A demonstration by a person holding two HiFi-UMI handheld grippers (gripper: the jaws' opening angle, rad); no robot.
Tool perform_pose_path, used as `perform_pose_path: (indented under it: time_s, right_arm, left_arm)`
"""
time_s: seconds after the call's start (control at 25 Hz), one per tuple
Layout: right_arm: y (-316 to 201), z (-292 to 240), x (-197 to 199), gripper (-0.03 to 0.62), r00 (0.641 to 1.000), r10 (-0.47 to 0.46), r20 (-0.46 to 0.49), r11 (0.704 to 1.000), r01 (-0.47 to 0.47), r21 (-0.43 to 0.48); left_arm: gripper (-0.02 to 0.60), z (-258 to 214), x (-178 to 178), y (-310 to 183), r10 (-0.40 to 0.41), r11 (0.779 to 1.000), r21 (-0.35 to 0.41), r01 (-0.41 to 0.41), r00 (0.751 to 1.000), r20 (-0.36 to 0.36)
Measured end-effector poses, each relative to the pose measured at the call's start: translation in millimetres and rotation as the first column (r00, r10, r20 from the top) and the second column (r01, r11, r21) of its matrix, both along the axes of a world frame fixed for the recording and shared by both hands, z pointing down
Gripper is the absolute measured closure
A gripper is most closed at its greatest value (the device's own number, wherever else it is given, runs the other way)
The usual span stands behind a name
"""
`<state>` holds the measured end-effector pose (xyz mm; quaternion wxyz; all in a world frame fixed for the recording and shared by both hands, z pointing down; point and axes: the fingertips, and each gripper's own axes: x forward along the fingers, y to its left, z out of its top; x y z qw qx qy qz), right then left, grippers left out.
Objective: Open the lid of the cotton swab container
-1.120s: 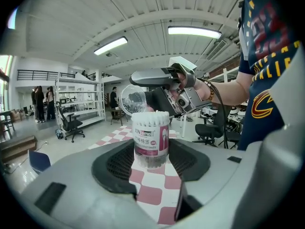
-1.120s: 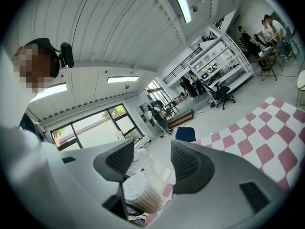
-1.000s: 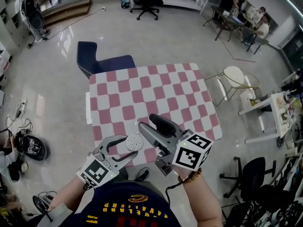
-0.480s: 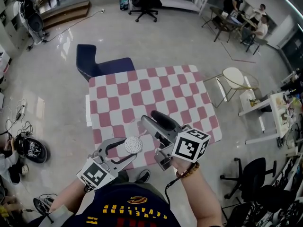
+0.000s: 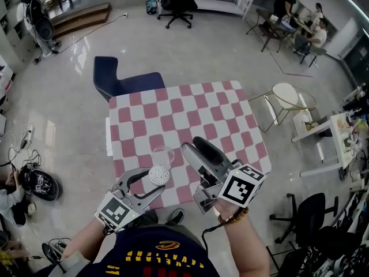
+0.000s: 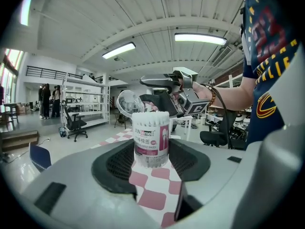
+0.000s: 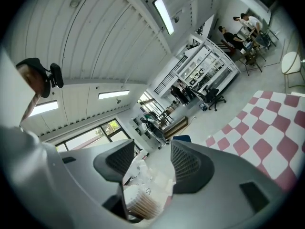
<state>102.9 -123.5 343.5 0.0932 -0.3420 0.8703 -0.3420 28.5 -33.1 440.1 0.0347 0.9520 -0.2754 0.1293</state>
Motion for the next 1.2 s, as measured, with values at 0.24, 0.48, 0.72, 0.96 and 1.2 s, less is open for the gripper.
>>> perform_pose_path:
  time_s: [0.24, 0.48, 0.72, 0.96, 1.2]
  right_arm:
    - [17.6, 13.1, 18.2, 0.364, 0.996, 0.066, -0.057, 0.998, -0.065, 0.019]
    - [47.3, 38.5, 27.9, 0.564, 0.994, 0.100, -0.049, 0.995, -0.101, -0.012]
    - [66.7, 56.7, 25.8, 0.582, 0.988, 0.108, -0.107, 0.993, -0.112, -0.035]
    - [79.5, 64.4, 19.7, 0.582, 0.982, 0.096, -0.163, 0.995, -0.099, -0.012]
    - [79.2, 57.2, 16.7, 0.582, 0.981, 0.088, -0.173, 0.996, -0.086, 0.019]
  left_arm:
    - [0.350, -5.9, -1.9, -3.9, -0.029, 1.000, -0.008, 0.029, 0.999, -0.024]
    - [0.350, -9.7, -3.3, -8.7, -0.052, 0.999, 0.004, 0.053, 0.998, -0.035]
    - [0.350, -13.0, -2.6, -9.1, -0.064, 0.998, 0.008, 0.065, 0.997, -0.041]
    - [0.350, -14.8, -4.5, -11.8, -0.090, 0.996, 0.018, 0.092, 0.994, -0.054]
    - [0.350, -15.5, -5.2, -14.7, -0.096, 0.995, 0.022, 0.098, 0.994, -0.055]
